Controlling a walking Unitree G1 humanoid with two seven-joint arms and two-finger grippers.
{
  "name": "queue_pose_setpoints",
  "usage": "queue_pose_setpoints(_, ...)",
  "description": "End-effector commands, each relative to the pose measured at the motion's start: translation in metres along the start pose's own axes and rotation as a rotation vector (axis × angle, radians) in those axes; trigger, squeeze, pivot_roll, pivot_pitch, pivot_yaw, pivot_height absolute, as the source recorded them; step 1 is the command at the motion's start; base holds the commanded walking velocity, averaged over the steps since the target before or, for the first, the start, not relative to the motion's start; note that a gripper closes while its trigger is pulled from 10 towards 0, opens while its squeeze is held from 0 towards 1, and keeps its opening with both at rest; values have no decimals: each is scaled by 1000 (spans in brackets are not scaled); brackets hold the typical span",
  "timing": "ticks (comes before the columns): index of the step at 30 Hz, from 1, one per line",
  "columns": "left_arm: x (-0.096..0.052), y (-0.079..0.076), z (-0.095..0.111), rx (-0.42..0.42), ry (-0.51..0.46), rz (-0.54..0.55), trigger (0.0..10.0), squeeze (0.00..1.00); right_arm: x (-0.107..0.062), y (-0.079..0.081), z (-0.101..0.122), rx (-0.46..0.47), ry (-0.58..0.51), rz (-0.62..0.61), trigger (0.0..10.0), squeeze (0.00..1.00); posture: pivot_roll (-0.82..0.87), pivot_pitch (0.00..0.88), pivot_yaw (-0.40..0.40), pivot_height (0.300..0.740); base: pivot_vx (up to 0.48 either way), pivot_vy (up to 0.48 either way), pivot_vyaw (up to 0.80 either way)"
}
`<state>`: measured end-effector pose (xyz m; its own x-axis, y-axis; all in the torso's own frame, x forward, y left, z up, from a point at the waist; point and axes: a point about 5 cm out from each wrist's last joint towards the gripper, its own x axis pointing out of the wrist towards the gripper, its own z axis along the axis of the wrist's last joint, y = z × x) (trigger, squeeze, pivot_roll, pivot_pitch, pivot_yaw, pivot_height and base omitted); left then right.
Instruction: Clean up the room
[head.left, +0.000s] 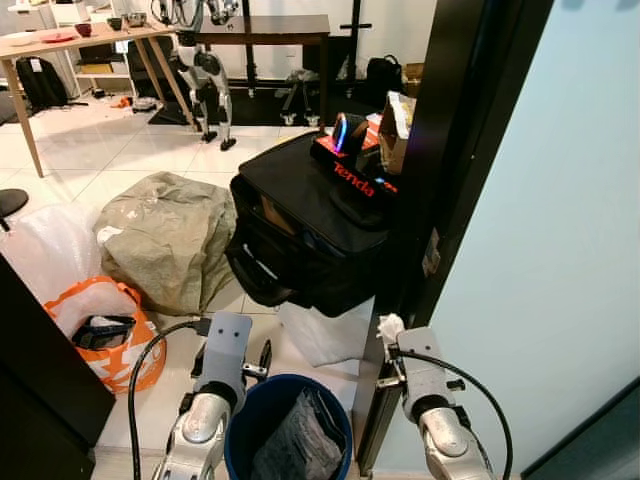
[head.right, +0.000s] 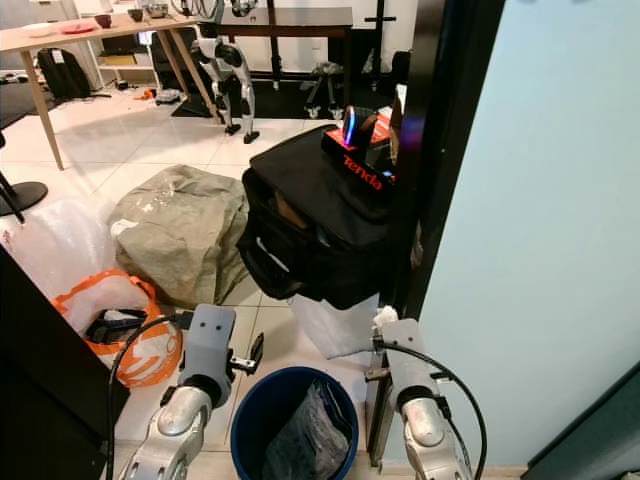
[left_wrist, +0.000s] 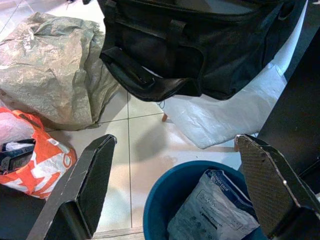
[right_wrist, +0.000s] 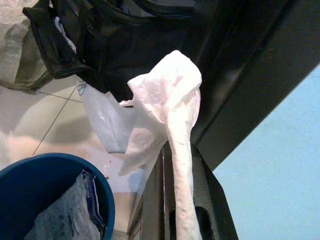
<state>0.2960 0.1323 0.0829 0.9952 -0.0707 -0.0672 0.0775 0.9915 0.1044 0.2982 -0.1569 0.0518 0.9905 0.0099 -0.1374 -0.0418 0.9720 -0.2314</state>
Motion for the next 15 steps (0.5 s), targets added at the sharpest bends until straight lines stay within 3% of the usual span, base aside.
queue_pose_setpoints(1, -3, 4, -9, 1, 43, 9, 10000, 0, -2, 2, -4, 5, 21, 2, 10000, 0, -42, 117, 2, 726, 0, 0, 0)
queue_pose_setpoints(3, -3, 4, -11, -21, 65, 7, 10000, 0, -2, 2, -4, 6, 20, 4, 10000, 0, -42, 117, 2, 726, 0, 0, 0)
queue_pose_setpoints(9, -3, 1, -9, -64, 42, -15, 10000, 0, -2, 2, -4, 6, 21, 5, 10000, 0, -40, 118, 1, 726, 0, 480, 0)
queue_pose_setpoints(15, -3, -1, -9, -23, 55, -23, 10000, 0, -2, 2, -4, 5, 22, 5, 10000, 0, -41, 118, 1, 726, 0, 0, 0)
